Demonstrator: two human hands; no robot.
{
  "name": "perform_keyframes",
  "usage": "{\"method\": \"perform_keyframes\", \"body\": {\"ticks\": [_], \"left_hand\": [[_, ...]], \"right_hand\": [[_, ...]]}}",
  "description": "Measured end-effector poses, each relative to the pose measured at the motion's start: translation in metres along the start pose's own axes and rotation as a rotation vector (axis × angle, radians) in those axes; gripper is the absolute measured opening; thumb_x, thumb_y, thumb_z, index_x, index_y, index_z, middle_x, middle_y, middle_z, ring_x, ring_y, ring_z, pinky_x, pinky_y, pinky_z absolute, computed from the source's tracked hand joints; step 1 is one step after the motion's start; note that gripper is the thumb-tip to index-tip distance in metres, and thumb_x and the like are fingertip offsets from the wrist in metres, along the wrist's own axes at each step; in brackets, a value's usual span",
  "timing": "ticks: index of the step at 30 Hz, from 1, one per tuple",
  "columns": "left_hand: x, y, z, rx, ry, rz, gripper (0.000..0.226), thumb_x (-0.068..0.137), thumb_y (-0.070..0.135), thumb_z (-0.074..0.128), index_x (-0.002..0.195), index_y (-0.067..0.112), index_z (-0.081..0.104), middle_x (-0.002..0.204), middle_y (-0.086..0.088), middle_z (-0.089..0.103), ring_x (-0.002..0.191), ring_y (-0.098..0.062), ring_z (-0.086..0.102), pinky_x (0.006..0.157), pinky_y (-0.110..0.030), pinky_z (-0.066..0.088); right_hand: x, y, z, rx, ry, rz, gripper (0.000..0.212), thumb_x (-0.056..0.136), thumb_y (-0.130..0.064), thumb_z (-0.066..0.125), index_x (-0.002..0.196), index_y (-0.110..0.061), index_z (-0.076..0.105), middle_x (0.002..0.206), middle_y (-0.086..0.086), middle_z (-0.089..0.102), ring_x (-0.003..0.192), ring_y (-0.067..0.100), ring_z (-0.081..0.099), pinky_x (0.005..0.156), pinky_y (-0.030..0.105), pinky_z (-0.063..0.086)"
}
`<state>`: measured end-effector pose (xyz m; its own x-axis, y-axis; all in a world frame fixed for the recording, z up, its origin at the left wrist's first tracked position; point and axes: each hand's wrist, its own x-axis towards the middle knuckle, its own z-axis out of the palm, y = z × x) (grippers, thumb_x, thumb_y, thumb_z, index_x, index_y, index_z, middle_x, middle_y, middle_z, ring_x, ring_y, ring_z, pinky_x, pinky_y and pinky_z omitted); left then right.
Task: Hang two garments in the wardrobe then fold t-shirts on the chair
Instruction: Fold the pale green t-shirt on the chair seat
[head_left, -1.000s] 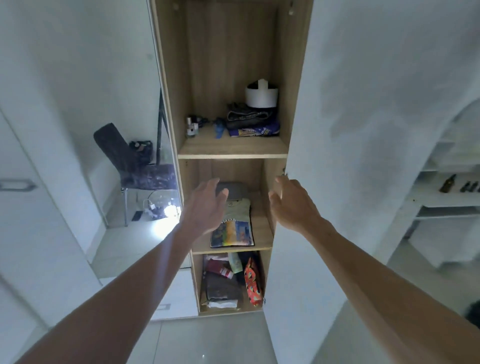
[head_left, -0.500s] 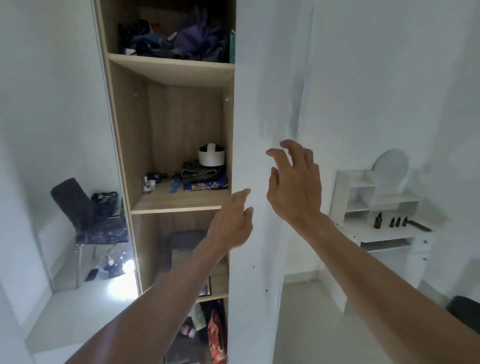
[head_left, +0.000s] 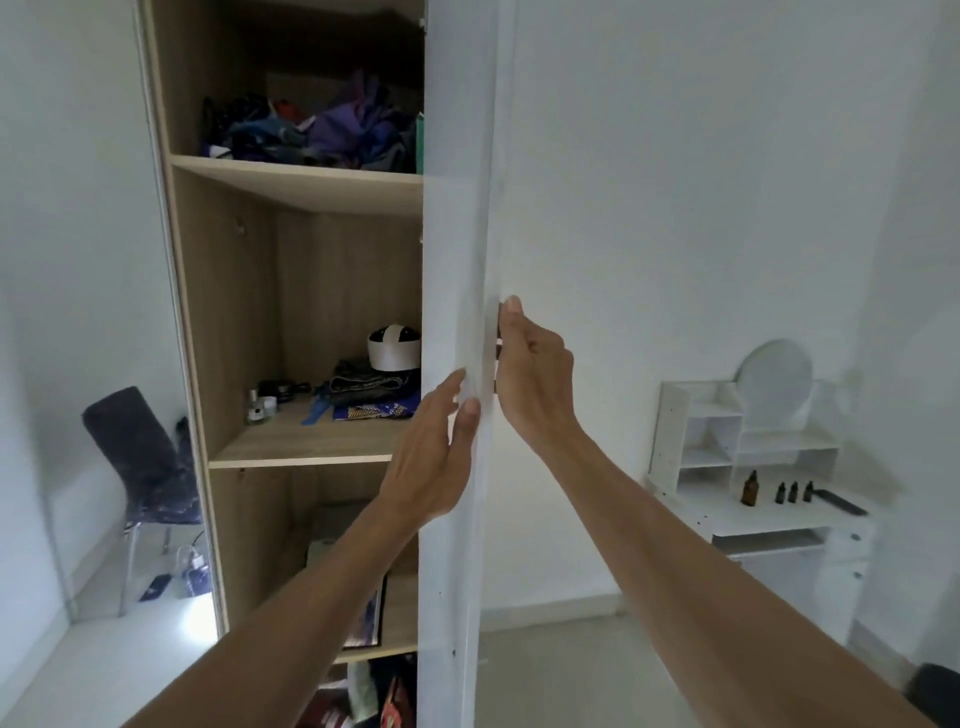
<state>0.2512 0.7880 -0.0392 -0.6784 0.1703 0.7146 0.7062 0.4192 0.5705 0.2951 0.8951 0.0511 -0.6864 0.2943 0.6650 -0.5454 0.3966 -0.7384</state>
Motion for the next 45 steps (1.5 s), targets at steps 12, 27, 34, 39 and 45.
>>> {"method": "perform_keyframes", "body": {"ticks": [12, 27, 34, 39, 45], "left_hand": [[0.008, -0.046, -0.082, 0.077, 0.197, 0.177, 0.066, 0.082, 0.030, 0.068, 0.140, 0.022, 0.038, 0.121, 0.012, 0.053, 0.104, 0.005, 0.056, 0.075, -0.006, 0.050], [0.046, -0.186, -0.254, 0.568, 0.295, 0.300, 0.101, 0.079, 0.043, 0.072, 0.155, 0.007, 0.016, 0.159, -0.011, 0.026, 0.145, -0.026, 0.032, 0.115, -0.042, 0.036], [0.094, -0.224, -0.299, 1.203, 0.107, 0.300, 0.095, 0.084, 0.048, 0.056, 0.160, 0.014, 0.010, 0.166, -0.014, -0.014, 0.152, -0.037, -0.012, 0.119, -0.064, 0.008], [0.141, -0.273, -0.311, 1.236, 0.039, 0.203, 0.106, 0.088, 0.067, 0.047, 0.157, 0.019, -0.017, 0.162, -0.007, -0.030, 0.148, -0.029, -0.030, 0.121, -0.060, -0.004], [0.181, -0.316, -0.312, 1.224, -0.005, 0.079, 0.114, 0.086, 0.075, 0.046, 0.149, 0.026, -0.034, 0.156, -0.002, -0.043, 0.144, -0.029, -0.038, 0.119, -0.059, -0.013]], "right_hand": [[0.020, -0.006, 0.083, 0.017, -0.182, -0.110, 0.045, 0.105, -0.050, 0.034, 0.128, -0.031, 0.068, 0.123, -0.004, 0.070, 0.108, 0.015, 0.067, 0.093, 0.044, 0.058], [0.067, -0.005, 0.284, -0.373, -0.115, -0.402, 0.056, 0.100, -0.038, 0.052, 0.151, -0.035, 0.029, 0.153, -0.004, 0.032, 0.131, 0.017, 0.041, 0.096, 0.037, 0.051], [0.092, 0.006, 0.353, -0.540, -0.179, -0.307, 0.067, 0.104, -0.034, 0.042, 0.160, -0.039, 0.005, 0.169, -0.007, -0.002, 0.154, 0.020, 0.007, 0.116, 0.042, 0.032], [0.122, 0.027, 0.389, -0.651, -0.225, -0.289, 0.071, 0.105, -0.035, 0.037, 0.158, -0.040, -0.009, 0.167, -0.007, -0.020, 0.155, 0.021, -0.009, 0.121, 0.046, 0.021], [0.160, 0.048, 0.413, -0.793, -0.231, -0.314, 0.072, 0.104, -0.040, 0.036, 0.157, -0.042, -0.014, 0.164, -0.008, -0.029, 0.153, 0.024, -0.023, 0.119, 0.061, 0.023]]}}
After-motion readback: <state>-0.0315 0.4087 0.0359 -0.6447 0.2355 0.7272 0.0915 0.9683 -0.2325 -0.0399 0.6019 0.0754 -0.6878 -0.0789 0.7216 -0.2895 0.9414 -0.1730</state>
